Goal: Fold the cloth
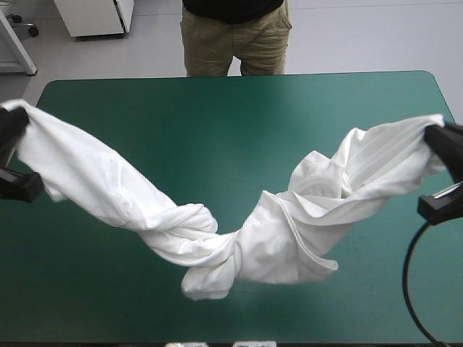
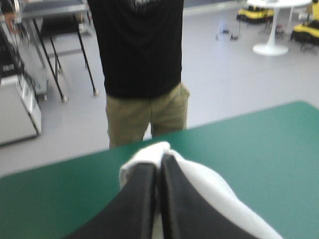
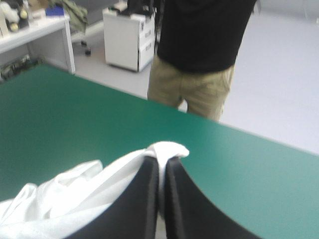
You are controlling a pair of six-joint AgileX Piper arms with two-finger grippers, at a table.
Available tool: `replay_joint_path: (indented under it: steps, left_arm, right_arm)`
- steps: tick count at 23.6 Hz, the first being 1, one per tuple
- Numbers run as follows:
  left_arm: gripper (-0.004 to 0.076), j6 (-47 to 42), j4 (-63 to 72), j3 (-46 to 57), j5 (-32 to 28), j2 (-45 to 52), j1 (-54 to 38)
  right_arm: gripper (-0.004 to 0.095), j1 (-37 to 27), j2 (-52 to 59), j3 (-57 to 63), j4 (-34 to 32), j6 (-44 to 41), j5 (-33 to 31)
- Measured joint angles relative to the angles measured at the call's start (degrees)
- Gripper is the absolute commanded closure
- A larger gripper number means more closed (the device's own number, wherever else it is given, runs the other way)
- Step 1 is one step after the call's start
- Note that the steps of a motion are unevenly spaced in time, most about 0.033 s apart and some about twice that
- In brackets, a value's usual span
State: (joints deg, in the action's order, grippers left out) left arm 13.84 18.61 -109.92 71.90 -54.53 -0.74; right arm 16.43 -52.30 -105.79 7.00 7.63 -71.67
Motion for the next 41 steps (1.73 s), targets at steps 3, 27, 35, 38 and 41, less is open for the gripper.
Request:
replay_joint_path:
  steps: [3,27,35,38,41]
  left_arm:
    - [0.0733,-0.31,-2.04,15.14,-1.95,4.46,0.0]
    - [0.0578,0.61,-5.85,42.81,-29.6,-32.44,0.0]
    - [0.0241,1.21,-5.8,42.81,-28.92,-35.92,0.0]
    - [0.0242,1.26,-5.8,42.85,-27.48,-35.05,0.0]
    - [0.0244,1.26,-5.8,42.85,-25.72,-32.07,0.0]
  right_arm:
    - [0.0921,0.0,1.75,10.77,-0.71,-1.1,0.27]
    - [0.0634,-15.73,-36.11,41.27,9.03,8.45,34.18]
    - [0.0279,-18.35,-40.99,41.27,12.07,10.16,31.95]
    - [0.0313,-18.35,-38.35,41.2,12.42,10.2,31.53]
    - [0.0318,-18.35,-33.89,41.09,12.42,10.33,31.37]
